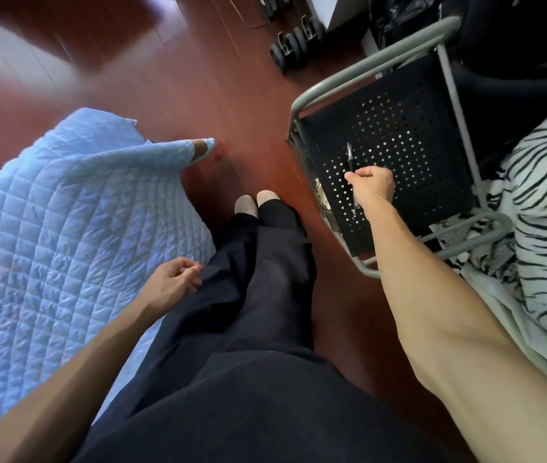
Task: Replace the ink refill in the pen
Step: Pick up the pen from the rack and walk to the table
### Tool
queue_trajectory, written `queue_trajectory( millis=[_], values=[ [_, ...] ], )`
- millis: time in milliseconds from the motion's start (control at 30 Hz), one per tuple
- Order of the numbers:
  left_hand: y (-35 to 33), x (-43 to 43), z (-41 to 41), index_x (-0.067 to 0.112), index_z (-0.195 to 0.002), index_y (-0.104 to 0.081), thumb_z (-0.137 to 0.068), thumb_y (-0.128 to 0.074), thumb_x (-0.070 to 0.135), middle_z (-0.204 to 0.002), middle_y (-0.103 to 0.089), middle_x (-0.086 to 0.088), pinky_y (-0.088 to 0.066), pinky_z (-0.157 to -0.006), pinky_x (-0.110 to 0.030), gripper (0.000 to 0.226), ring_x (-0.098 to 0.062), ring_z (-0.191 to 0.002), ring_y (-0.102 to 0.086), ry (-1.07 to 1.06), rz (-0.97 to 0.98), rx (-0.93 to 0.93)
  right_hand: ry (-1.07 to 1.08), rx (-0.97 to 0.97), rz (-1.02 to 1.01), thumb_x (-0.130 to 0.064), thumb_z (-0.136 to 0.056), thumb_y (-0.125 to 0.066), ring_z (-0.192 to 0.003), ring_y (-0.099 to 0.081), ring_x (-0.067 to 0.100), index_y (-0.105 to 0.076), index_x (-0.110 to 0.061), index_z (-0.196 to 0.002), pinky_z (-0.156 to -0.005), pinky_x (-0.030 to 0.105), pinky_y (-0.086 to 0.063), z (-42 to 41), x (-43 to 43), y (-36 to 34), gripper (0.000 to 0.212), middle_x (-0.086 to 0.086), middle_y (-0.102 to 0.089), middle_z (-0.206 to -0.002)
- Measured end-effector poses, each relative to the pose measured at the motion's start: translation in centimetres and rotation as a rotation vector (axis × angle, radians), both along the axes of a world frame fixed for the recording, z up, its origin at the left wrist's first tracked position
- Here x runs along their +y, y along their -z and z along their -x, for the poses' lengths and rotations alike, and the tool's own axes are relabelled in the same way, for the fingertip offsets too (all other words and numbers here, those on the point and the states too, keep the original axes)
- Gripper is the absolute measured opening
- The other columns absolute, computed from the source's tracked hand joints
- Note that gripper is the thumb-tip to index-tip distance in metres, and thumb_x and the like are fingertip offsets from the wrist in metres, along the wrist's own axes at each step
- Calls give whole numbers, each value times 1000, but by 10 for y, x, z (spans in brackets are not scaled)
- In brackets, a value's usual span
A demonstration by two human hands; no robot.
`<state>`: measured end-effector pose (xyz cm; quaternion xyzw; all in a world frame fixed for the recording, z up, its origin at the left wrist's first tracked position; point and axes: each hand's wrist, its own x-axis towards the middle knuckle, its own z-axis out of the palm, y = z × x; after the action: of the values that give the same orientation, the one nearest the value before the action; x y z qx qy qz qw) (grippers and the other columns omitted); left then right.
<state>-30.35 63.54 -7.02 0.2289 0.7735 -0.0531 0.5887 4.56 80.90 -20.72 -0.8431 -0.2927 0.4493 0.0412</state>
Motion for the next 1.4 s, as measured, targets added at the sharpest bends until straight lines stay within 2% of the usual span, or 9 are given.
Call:
queue_trajectory(
  millis=[133,200,400,500,600,733,967,1267,1400],
  values=[
    [-22,0,10,-3,-112,-66,-107,-53,18,-103,-75,-23,-46,-67,-28,25,-26,-82,-66,-23,-33,9,-86,84,-30,-33,-89,-83,-83,-71,12,-81,-12,-110,-85,33,-61,10,-5,-45,30,-5,-76,-87],
    [-35,1,17,-3,-113,-66,-107,-52,17,-99,-74,-19,-46,-68,-29,25,-26,-82,-65,-62,-64,8,-139,136,-46,-35,-90,-82,-71,-69,5,-82,-16,-107,-70,23,-56,22,-9,-75,25,-8,-75,-78],
    [-74,-5,38,-2,-110,-66,-107,-50,14,-89,-69,-11,-48,-56,-15,24,-17,-68,-61,-195,-177,12,-285,274,-157,-23,-97,-78,-53,-66,-11,-76,-12,-107,-53,3,-49,70,-25,-148,15,-4,-75,-79],
    [-88,-12,53,-5,-111,-66,-107,-49,14,-85,-67,-8,-48,-68,-29,25,-20,-70,-60,-280,-217,11,-389,315,-212,-17,-99,-77,-66,-70,3,-77,-7,-110,-62,12,-54,98,-30,-172,16,-3,-76,-84],
    [-95,-23,72,-7,-113,-66,-107,-50,12,-82,-65,-8,-48,-57,-18,25,-17,-66,-59,-423,-249,45,-543,331,-261,-19,-96,-80,-79,-70,17,-77,-19,-104,-77,31,-54,129,-27,-185,8,-5,-76,-88],
    [-86,-41,91,-2,-110,-64,-108,-50,15,-83,-64,-10,-46,-57,-20,22,-16,-65,-58,-588,-222,45,-653,366,-274,-20,-96,-80,-87,-71,10,-72,-31,-96,-74,20,-50,164,-10,-201,13,-12,-75,-90],
    [-58,-61,118,2,-90,-60,-107,-48,6,-73,-56,-13,-34,-42,-17,21,-16,-52,-47,-749,-39,33,-672,371,-274,-16,-99,-77,-68,-68,5,-70,-30,-92,-58,6,-50,221,48,-211,17,1,-76,-89],
    [-45,38,209,11,-58,-42,-103,-45,-5,-43,-42,-3,-28,-32,-13,48,-9,-32,-37,-644,-82,-4,-596,339,-338,-27,-100,-74,-58,-69,-1,-70,-28,-98,-68,27,-52,301,136,-227,5,1,-78,-90],
    [-56,127,258,7,-70,-51,-103,-46,0,-61,-51,-13,-39,-57,-28,34,-18,-53,-45,-579,-176,-5,-565,358,-342,-29,-100,-74,-62,-71,1,-71,-26,-101,-72,29,-53,335,175,-231,3,2,-79,-90]
  ],
)
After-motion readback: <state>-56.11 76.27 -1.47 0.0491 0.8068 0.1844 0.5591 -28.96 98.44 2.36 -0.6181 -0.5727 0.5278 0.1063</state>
